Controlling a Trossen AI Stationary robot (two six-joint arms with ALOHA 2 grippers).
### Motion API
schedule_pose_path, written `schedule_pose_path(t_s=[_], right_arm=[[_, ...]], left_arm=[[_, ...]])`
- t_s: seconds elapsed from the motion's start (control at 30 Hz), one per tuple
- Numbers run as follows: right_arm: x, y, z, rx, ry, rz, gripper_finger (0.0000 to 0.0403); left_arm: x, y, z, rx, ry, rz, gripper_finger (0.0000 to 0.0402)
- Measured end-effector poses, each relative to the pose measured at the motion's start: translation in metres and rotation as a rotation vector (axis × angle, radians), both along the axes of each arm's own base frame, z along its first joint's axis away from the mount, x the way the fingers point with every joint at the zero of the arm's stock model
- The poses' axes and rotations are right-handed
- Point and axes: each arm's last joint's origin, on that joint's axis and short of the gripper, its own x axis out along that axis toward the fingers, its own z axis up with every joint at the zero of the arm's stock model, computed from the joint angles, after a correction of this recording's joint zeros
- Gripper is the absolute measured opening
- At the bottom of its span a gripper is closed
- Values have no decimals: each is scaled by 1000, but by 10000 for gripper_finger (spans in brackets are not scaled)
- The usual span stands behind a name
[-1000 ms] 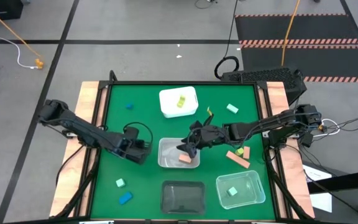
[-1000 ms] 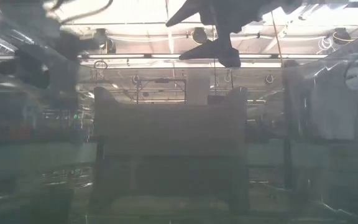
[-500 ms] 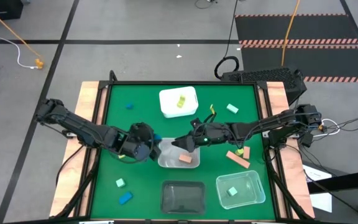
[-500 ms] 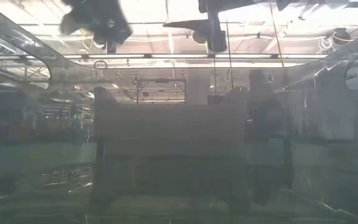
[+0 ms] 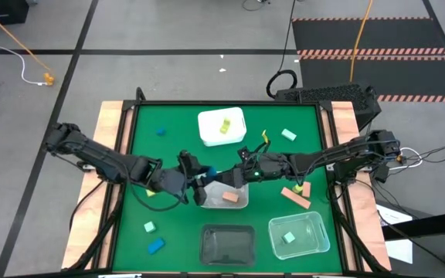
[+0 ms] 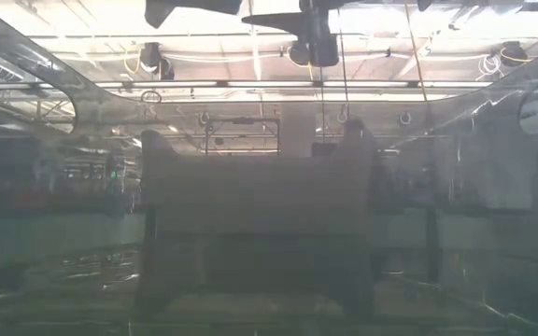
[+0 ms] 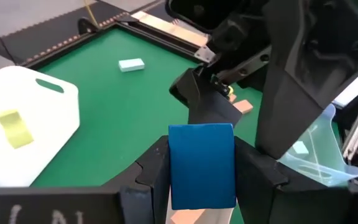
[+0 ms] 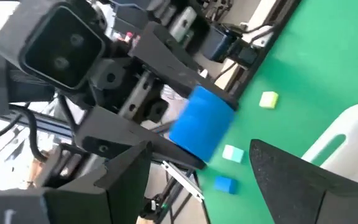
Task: Sort & place blocks by color
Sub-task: Put the middle blue block into the black bin
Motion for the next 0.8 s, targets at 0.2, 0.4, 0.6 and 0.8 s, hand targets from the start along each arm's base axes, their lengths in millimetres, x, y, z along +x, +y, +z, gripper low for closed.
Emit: schedule_pose_path(t_s=[0.2, 0.4, 0.6, 0.8], right_arm=[[2, -8, 2, 0, -30, -39, 265], [2, -15, 3, 6, -31, -51, 257], [2, -15, 3, 2, -32, -45, 219], [2, -15, 3, -19, -30, -48, 190]], left_arm=[[4, 4, 3, -5, -17, -62, 133], [8, 10, 6, 71, -26, -92, 133], [11, 23, 6, 143, -5, -78, 133], [13, 34, 5, 165, 17, -70, 133]])
